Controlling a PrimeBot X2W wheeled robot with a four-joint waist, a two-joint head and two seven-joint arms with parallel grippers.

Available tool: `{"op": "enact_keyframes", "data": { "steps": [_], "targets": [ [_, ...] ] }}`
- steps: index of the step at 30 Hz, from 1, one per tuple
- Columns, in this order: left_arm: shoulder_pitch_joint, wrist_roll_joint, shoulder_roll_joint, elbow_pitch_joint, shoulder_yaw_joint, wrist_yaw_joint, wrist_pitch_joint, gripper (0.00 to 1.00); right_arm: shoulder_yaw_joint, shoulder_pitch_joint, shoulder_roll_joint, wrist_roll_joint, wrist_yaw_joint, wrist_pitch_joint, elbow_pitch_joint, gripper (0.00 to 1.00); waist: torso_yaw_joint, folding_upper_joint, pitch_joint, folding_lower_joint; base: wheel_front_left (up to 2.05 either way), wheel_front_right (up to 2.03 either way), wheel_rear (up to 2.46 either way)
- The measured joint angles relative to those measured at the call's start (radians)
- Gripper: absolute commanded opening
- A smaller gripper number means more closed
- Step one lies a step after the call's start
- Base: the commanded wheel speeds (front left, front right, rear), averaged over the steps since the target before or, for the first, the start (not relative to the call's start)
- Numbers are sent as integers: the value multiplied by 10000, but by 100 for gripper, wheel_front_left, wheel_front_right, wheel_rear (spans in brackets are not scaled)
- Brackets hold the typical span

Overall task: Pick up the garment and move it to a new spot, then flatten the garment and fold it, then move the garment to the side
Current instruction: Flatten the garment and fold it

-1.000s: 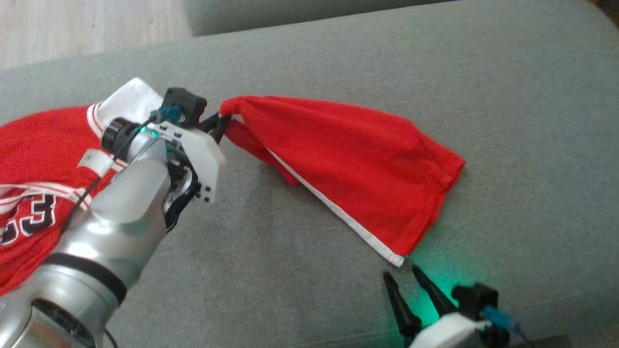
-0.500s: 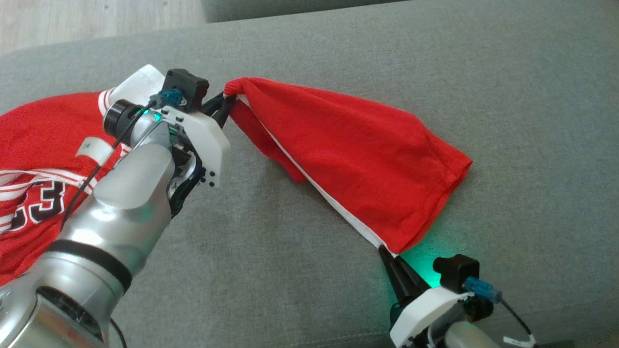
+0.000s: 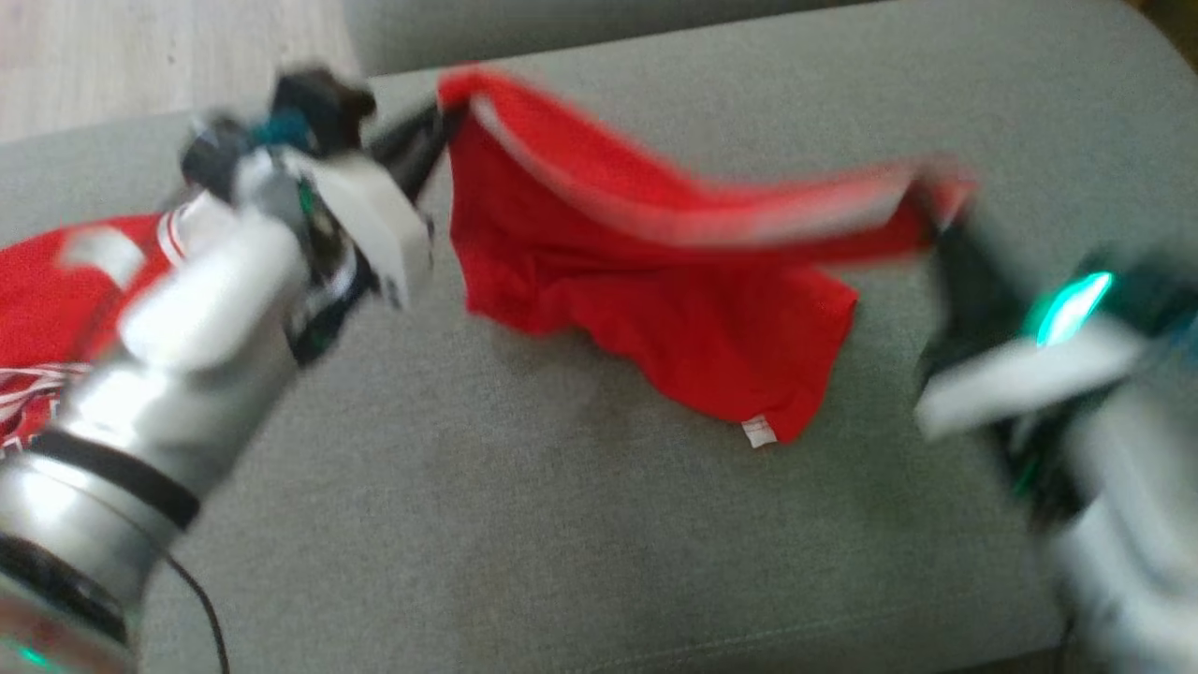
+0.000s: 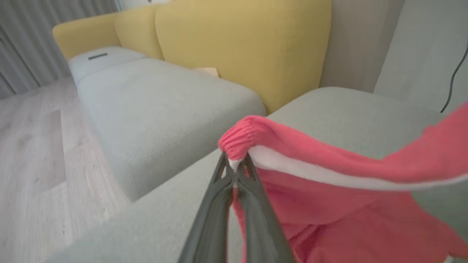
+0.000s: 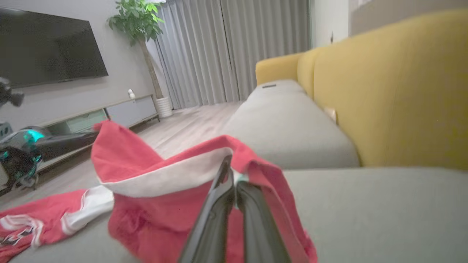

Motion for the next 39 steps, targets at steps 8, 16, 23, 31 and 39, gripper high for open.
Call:
{"op": "enact_keyframes", "data": {
  "steps": [8,16,23,31,39],
  "targets": [
    [-2415,42,324,-746,337,100,130,0,-1068,-4634,-947,1198,0,911,1118,0,124,0,865,1,0,0,0],
    [-4895,1225,-564,-957,1582,800,-522,0,-1269,-8454,-1620,997,0,-142,2700,0,600,0,2156,3,0,0,0],
    [-3634,2615,-596,-2523,2504,506,-525,0,-717,-8472,-1812,1423,0,-314,3101,0,778,-1,2845,4,0,0,0],
    [774,3912,-460,-3352,2257,251,-522,0,-357,-4687,-1804,2746,0,-219,2934,0,747,0,2538,0,0,0,0],
    [5147,5415,-190,-4957,1885,851,-522,0,-1022,-491,-1898,3730,0,12,1210,0,629,0,1441,0,0,0,0]
  ]
}}
